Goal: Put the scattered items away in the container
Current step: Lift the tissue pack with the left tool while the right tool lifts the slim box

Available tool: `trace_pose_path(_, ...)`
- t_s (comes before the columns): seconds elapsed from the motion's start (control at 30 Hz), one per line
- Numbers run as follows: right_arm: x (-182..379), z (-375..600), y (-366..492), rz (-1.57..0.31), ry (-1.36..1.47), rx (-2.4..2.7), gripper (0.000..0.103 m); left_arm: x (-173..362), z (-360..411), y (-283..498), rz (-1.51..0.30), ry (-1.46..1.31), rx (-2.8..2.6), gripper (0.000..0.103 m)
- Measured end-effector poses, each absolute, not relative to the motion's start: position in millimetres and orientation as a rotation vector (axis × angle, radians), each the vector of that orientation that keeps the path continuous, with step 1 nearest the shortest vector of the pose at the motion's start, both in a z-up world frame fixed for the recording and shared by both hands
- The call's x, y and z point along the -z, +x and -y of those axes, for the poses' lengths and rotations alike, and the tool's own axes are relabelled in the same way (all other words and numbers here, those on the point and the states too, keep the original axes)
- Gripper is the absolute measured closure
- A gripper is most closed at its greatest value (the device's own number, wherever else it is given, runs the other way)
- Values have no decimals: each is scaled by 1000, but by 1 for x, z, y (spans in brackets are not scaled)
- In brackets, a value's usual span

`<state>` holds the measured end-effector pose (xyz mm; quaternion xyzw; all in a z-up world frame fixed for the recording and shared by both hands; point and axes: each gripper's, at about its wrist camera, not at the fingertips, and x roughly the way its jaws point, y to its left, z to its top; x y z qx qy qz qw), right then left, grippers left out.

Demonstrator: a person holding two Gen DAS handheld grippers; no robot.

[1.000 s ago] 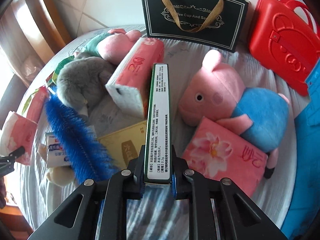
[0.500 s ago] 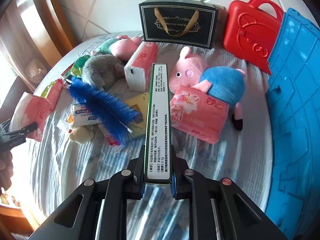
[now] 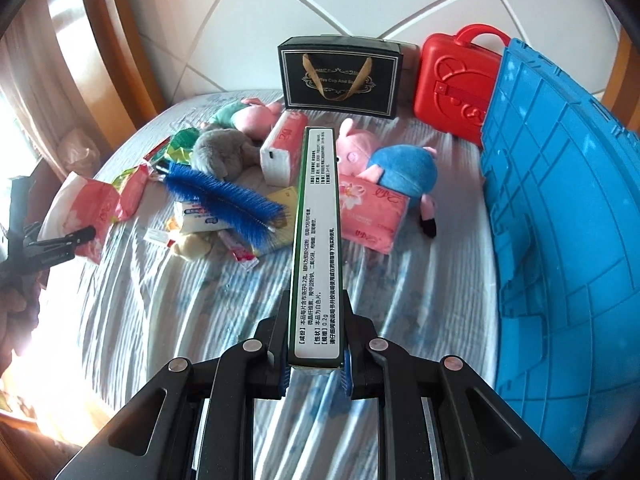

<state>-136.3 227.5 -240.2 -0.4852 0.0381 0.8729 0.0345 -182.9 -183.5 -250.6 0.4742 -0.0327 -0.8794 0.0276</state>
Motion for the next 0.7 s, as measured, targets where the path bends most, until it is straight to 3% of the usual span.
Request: trace_pose_path(0.7, 126, -255, -59, -181, -1162, -2809, 85, 101, 83, -150, 188, 1191, 3005, 30)
